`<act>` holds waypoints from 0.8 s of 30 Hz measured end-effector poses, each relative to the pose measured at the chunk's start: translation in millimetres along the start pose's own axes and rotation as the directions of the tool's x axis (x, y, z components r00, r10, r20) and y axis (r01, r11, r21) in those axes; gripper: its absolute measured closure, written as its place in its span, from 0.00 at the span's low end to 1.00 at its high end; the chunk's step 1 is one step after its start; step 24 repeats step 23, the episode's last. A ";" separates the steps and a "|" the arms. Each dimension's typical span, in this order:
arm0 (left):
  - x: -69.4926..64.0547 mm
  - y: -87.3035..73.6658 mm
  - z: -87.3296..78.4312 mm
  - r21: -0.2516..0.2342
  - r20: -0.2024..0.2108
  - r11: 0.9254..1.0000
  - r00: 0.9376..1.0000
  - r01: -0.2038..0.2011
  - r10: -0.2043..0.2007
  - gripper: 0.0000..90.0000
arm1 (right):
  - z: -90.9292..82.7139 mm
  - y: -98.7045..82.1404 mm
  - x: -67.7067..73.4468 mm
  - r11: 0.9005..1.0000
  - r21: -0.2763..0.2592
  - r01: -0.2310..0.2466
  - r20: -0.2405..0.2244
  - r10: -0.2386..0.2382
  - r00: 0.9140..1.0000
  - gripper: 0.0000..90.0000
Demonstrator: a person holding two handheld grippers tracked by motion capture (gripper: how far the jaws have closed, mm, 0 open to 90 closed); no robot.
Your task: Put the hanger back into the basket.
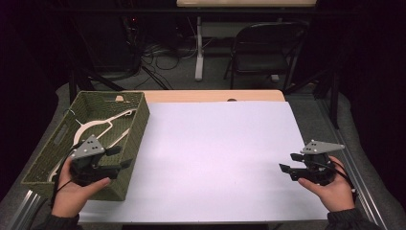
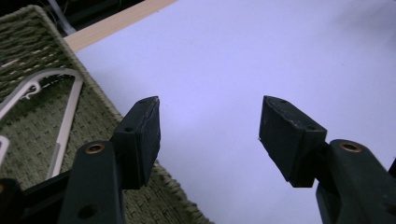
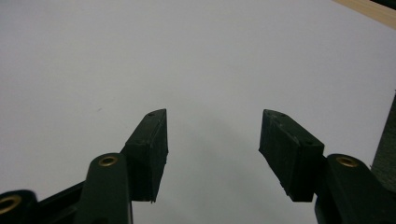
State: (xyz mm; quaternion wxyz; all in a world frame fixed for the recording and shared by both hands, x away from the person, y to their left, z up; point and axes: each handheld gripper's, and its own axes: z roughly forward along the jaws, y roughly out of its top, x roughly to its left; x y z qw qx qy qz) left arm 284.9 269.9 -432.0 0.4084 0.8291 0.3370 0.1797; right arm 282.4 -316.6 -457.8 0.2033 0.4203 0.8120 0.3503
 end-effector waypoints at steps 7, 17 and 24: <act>-6.3 -3.4 8.6 -0.022 0.021 1.000 1.000 0.008 -0.007 0.43 | 9.7 -9.6 5.0 0.999 -0.008 -0.037 0.009 0.037 0.999 0.47; -9.0 -8.5 8.2 -0.036 0.016 0.999 1.000 0.012 -0.011 0.43 | 24.4 -21.9 14.1 0.998 -0.045 -0.045 0.031 0.046 0.998 0.47; -15.2 -8.2 8.0 -0.047 0.027 0.999 1.000 0.011 -0.009 0.43 | 28.1 -31.8 16.4 0.995 -0.075 -0.059 0.042 0.062 0.997 0.47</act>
